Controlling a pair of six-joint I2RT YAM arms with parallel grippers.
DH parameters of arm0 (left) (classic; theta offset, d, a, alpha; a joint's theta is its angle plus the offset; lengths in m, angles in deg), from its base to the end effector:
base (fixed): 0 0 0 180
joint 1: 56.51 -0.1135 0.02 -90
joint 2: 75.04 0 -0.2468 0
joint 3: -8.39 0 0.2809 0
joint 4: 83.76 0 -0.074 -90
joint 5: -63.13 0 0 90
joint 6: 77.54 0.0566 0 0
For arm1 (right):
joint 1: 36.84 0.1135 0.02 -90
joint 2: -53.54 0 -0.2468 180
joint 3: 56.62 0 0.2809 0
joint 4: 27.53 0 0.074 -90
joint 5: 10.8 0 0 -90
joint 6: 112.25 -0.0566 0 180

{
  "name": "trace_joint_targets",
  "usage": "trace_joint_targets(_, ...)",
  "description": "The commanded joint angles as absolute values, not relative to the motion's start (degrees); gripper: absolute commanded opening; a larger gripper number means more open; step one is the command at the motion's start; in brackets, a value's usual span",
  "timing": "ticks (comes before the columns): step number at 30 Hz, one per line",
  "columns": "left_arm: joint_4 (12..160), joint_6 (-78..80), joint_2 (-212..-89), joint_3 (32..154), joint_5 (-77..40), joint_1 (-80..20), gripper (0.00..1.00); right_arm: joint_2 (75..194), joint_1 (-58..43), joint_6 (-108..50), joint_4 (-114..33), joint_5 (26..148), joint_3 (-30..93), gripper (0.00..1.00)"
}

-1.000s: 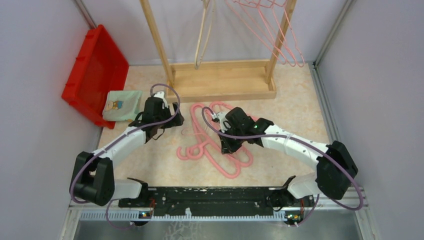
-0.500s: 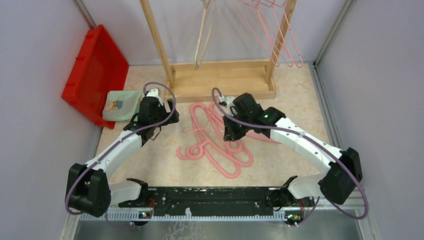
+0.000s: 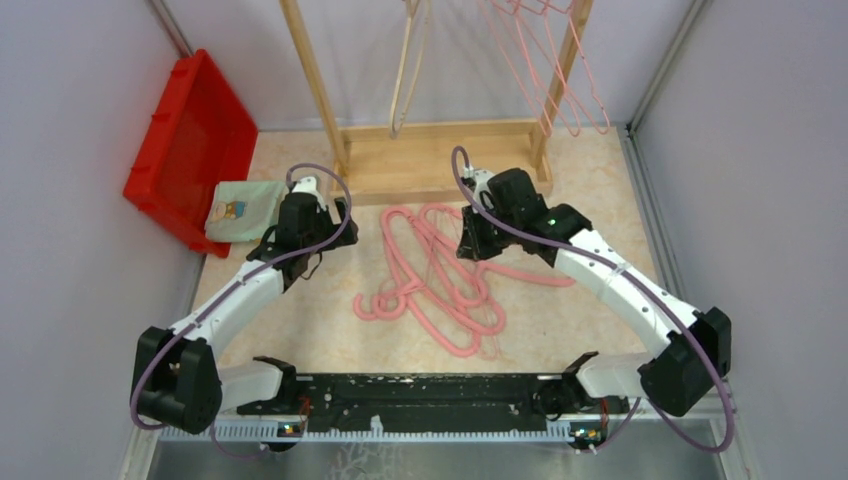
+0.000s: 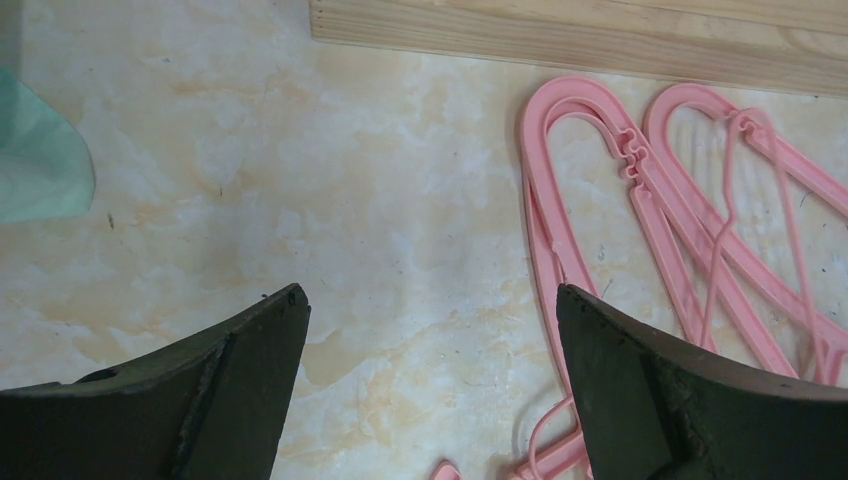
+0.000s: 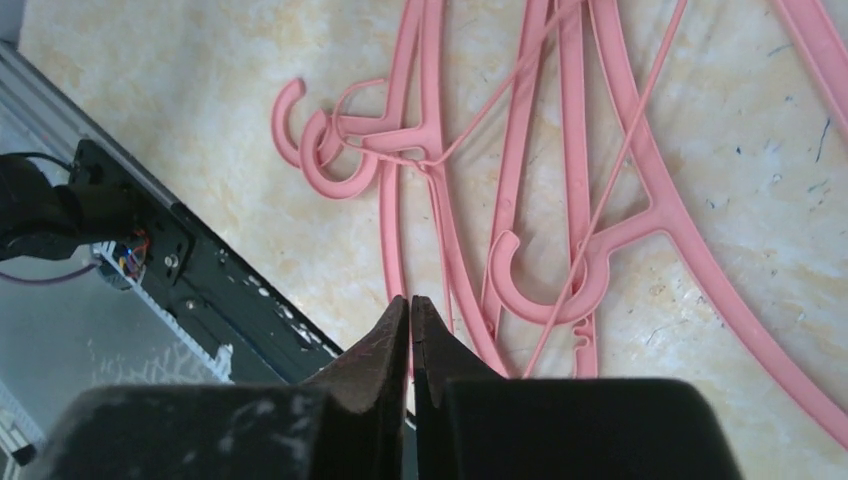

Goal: Organize the hangers

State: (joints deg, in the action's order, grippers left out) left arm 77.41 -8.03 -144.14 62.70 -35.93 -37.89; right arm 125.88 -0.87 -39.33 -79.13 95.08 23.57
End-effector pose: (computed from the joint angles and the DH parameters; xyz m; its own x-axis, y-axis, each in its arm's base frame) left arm 0.2982 -0.0911 0.2004 -0.5584 -0.1766 -0.8106 -0.0047 0.9777 -0.2098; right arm 0.2468 0.1982 0.2982 -0.7479 -0.1937 -0.6349 -0.5286 0.7524 0.3930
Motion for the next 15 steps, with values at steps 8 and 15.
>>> trace_joint_targets(8, 78.17, -8.35, -145.22, 63.77, -35.58, -37.87, 0.98, 131.97, 4.66, -33.06, -76.12, 89.77, 18.36, 0.2)
trace_joint_targets(15, 78.55, -8.28, -146.18, 63.84, -35.38, -37.87, 0.98, 140.45, 9.78, -32.81, -70.59, 89.94, 18.45, 0.31)
